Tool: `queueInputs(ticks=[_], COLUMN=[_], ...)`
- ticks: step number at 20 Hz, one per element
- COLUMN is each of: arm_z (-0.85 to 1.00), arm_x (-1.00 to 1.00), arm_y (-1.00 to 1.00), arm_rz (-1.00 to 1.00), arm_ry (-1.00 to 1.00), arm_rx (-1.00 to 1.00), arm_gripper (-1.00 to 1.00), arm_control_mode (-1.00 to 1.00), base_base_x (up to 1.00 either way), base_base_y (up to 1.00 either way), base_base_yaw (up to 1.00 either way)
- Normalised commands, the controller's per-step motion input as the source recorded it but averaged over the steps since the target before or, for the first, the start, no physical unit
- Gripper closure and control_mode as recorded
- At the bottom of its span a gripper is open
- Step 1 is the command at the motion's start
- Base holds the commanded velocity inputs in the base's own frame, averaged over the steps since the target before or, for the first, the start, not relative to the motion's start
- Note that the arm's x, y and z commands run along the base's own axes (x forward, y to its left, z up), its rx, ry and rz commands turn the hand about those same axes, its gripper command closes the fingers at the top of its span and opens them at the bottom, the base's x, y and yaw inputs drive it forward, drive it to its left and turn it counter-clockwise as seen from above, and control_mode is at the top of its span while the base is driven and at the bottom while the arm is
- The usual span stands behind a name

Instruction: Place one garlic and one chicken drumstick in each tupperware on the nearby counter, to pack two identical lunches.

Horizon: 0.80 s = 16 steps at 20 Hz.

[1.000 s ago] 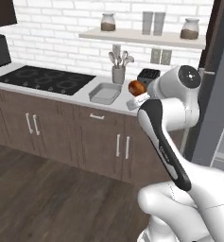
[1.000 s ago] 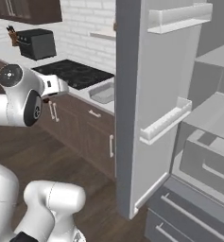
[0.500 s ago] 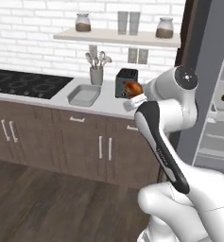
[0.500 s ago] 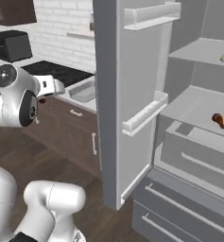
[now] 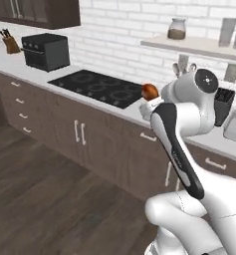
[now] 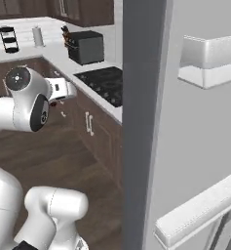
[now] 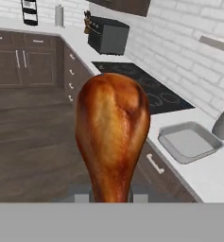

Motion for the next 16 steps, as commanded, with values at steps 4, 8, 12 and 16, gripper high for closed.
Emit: queueInputs(ticks=[4, 8, 12, 16], arm_z=[0.00, 0.00, 0.00, 0.00], arm_x=[0.00, 0.00, 0.00, 0.00], arm_y=[0.00, 0.00, 0.00, 0.00], arm_rz=[0.00, 0.00, 0.00, 0.00], arm_ry=[0.00, 0.00, 0.00, 0.00], arm_rx=[0.00, 0.00, 0.00, 0.00], arm_gripper=[1.00, 1.00, 1.00, 1.00], arm_control_mode=[1.00, 1.00, 1.00, 1.00], base_base_x=[1.00, 1.00, 1.00, 0.94], base_base_y=[0.03, 0.04, 0.00, -0.03], base_base_yaw=[0.65, 0.42, 0.07, -0.30])
